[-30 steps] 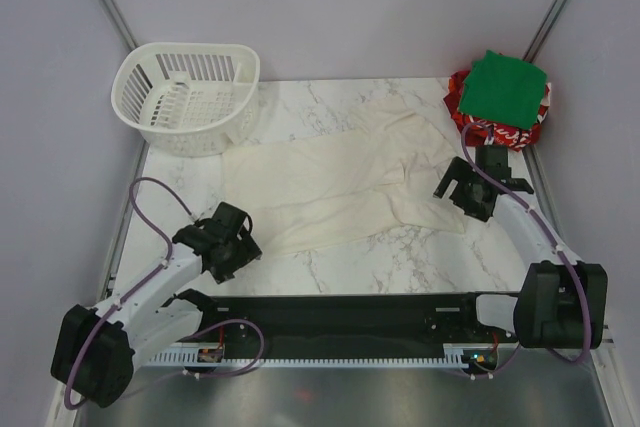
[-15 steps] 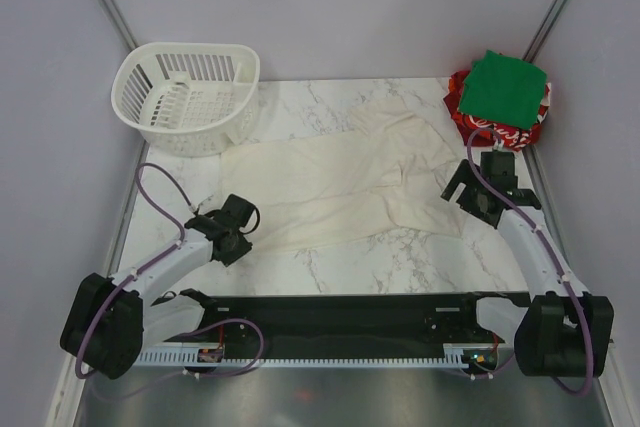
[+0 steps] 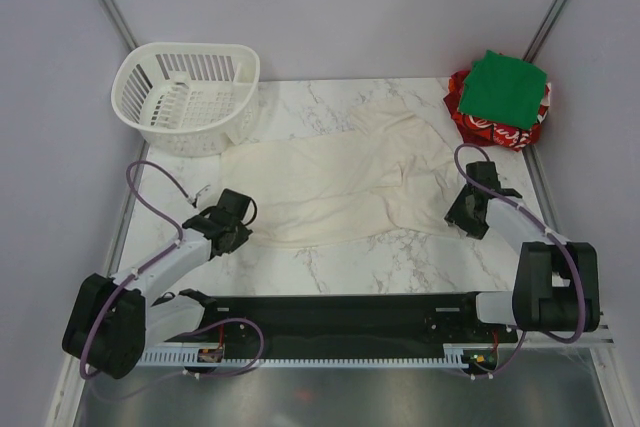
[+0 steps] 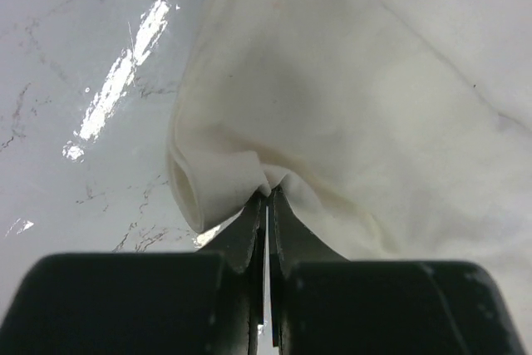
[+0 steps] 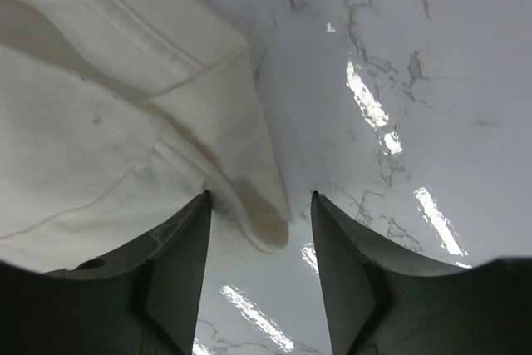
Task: Fold and stack the t-shirts
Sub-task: Fold the tshirt
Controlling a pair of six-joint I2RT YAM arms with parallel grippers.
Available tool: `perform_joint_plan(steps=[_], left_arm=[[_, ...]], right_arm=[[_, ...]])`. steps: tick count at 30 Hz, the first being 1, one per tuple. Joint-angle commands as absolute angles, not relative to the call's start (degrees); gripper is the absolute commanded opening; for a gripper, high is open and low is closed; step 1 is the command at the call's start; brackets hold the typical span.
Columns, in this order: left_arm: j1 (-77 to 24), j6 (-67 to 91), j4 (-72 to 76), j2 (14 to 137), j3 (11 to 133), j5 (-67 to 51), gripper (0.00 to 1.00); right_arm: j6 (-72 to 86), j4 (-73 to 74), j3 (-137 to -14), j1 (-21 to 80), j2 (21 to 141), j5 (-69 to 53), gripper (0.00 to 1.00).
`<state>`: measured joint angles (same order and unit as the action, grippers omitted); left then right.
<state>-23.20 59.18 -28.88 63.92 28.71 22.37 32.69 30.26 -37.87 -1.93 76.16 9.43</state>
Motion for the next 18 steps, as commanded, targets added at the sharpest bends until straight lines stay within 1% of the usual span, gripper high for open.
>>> perform_joint_plan(steps=[1,3,5,7,9,10,12,18], left_arm=[[-22.24,56.52,-25.67,62.14,27.95,23.91,0.02],[-21.36,56.08,-25.49,61.96,27.86,23.56,0.02],[-20.05,55.37,-25.4,62.05,27.95,22.68,0.02],[-19.16,54.58,-25.22,61.96,27.86,21.45,0.02],[-18.02,53.79,-25.31,61.61,27.95,20.92,0.02],[-17.76,53.44,-25.23,61.18,27.95,20.57,0.02],[-16.62,52.74,-25.31,60.39,27.86,20.13,0.02],[-14.15,50.53,-30.3,57.39,28.3,19.77,0.02]], right_arm=[[33.14,25.93,-40.16,-1.85,77.34,13.79,0.57],[32.7,24.88,-40.43,-2.11,78.75,14.5,0.55],[32.52,22.51,-40.25,-2.2,80.15,14.76,0.46],[32.26,20.57,-40.08,-2.29,81.65,14.41,0.34],[31.99,18.99,-39.64,-2.37,83.93,13.54,0.27],[31.99,17.51,-39.55,-2.37,84.54,13.36,0.16],[31.91,16.18,-39.46,-2.72,86.22,13.01,0.01],[32.61,17.58,-40.78,-6.94,87.02,15.38,0.0]])
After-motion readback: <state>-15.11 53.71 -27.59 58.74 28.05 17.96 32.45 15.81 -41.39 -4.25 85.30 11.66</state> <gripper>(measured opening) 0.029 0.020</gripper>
